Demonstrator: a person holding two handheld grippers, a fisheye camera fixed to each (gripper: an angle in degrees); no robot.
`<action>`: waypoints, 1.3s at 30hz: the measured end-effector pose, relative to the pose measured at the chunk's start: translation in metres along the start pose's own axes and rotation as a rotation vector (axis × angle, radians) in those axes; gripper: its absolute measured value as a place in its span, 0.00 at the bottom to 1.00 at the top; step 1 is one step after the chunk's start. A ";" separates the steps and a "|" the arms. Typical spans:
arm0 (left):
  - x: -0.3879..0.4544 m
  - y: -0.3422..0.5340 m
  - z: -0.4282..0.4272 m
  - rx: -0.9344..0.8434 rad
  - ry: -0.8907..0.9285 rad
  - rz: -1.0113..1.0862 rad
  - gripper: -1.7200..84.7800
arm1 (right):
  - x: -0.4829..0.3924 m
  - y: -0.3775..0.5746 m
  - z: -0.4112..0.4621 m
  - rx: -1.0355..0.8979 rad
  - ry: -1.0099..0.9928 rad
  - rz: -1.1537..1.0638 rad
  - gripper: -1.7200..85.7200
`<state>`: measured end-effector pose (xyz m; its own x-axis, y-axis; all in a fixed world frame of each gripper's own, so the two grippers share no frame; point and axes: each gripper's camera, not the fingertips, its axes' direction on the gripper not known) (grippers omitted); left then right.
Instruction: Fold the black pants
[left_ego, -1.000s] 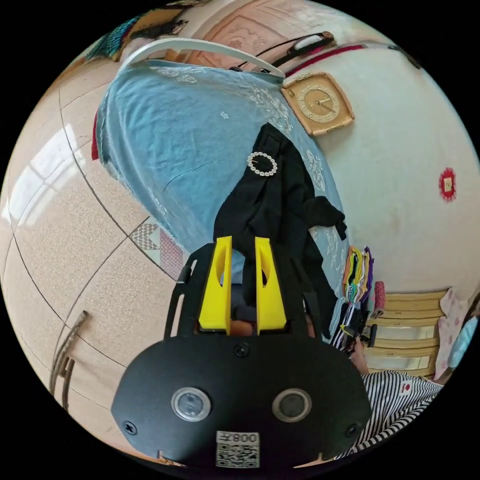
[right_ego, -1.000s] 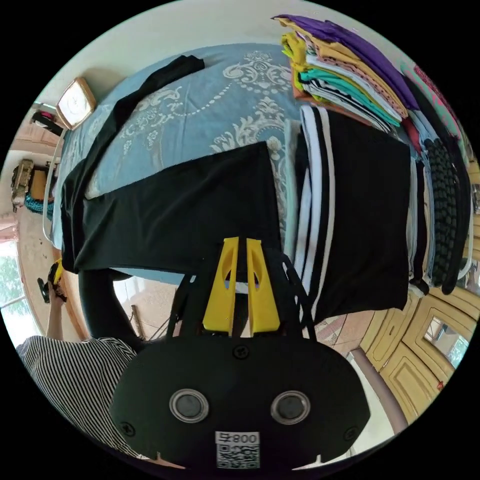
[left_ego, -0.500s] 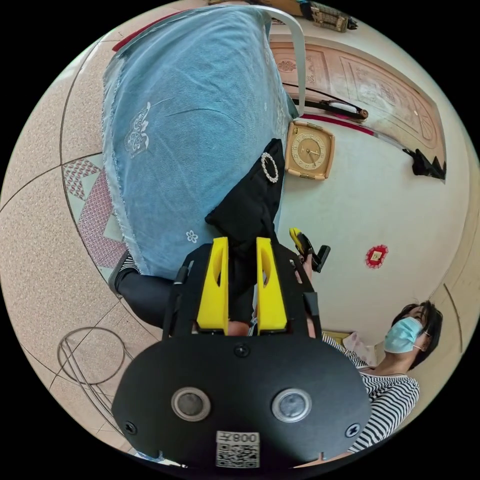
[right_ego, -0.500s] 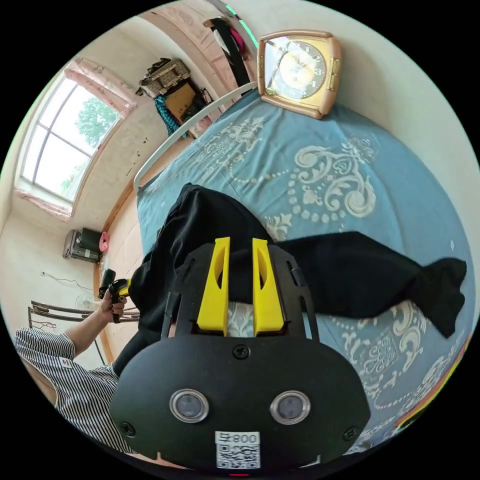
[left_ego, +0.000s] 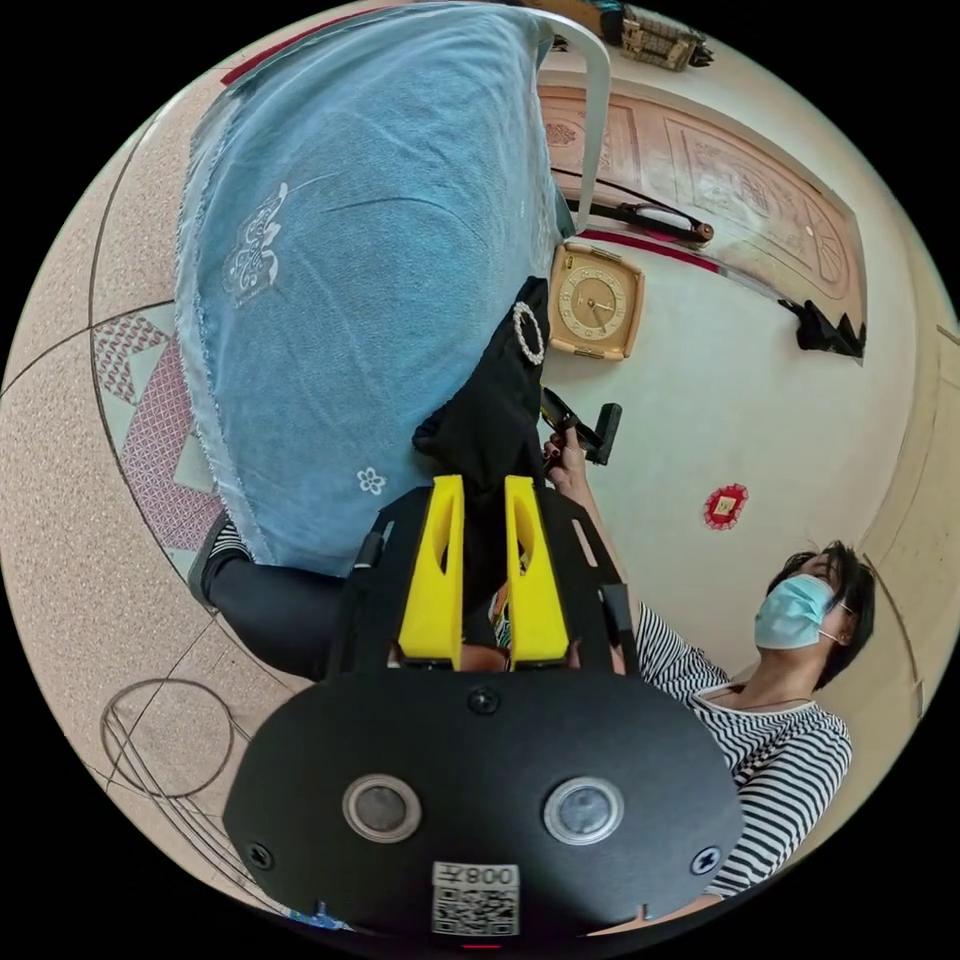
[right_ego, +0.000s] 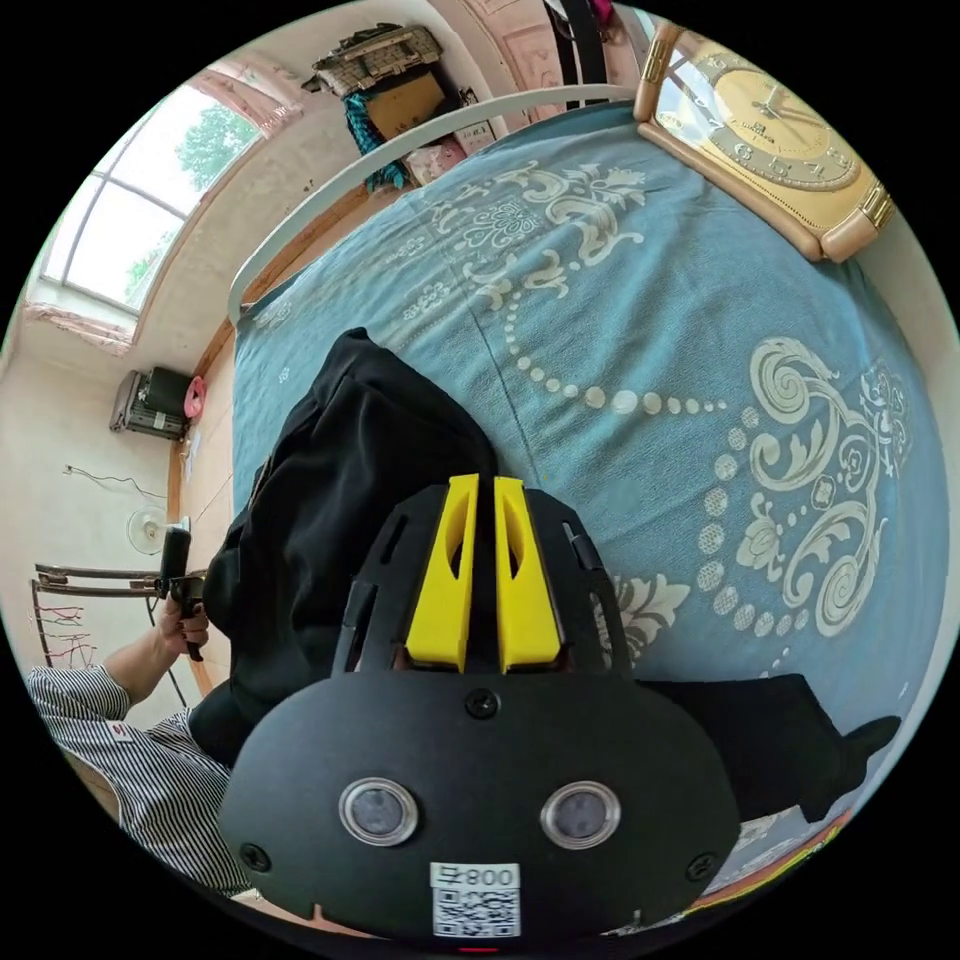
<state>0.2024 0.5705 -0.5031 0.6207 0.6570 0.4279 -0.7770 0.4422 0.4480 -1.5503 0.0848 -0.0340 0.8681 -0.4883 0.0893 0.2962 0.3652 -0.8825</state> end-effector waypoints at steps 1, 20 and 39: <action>0.004 -0.001 0.001 0.015 0.019 0.024 0.09 | -0.001 -0.001 -0.003 0.005 -0.001 0.004 0.06; 0.175 -0.101 0.030 0.214 -0.212 0.636 0.07 | -0.039 -0.029 -0.210 0.486 0.163 -0.019 0.04; 0.246 -0.119 0.242 -0.191 -0.347 0.604 0.05 | 0.099 0.455 -0.064 0.132 0.096 0.508 0.02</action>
<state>0.4733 0.5320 -0.2616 0.0503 0.6025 0.7966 -0.9801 0.1829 -0.0764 -1.3552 0.1515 -0.4561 0.8769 -0.2918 -0.3819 -0.0990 0.6680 -0.7376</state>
